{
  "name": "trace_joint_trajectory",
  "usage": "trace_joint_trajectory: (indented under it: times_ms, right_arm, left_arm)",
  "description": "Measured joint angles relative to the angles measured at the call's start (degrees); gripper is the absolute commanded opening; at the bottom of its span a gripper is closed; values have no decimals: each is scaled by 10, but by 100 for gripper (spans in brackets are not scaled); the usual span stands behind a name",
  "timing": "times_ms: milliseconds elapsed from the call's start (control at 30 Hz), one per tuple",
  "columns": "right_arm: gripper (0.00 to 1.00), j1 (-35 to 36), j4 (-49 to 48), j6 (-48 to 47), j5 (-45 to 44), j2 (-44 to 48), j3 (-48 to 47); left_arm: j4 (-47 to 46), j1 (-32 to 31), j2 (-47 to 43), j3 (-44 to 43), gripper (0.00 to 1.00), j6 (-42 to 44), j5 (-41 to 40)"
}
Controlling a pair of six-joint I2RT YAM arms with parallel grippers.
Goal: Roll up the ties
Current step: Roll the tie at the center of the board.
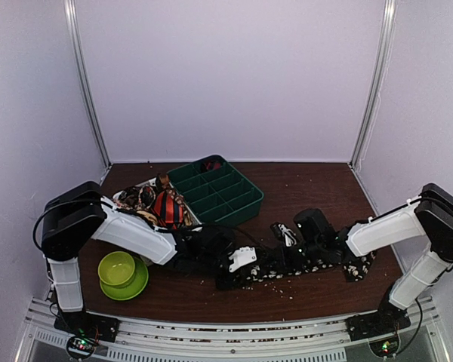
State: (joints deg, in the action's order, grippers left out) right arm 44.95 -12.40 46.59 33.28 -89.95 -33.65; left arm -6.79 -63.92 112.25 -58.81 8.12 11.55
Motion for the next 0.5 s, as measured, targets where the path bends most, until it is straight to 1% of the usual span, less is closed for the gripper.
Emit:
trace_joint_trajectory:
  times_ms: [67,133,267,300,367,500]
  right_arm:
    - [13,-4,3,-3,4,-4,-5]
    - [20,-7,4,-3,6,-8,-6]
    - [36,-10,-7,2,17,-12,-4]
    - [39,-10,-14,7,19,-12,-2]
    - [42,-10,-31,12,25,-10,6]
    - [42,-10,-75,33,35,-7,27]
  left_arm:
    - [7,0,0,-3,27,9,-4]
    - [10,0,0,-4,24,17,-9]
    - [15,5,-1,-4,22,32,-8]
    - [17,8,-1,-4,22,36,-3]
    - [21,17,-2,-4,22,40,6]
    - [27,38,-3,-4,23,44,27]
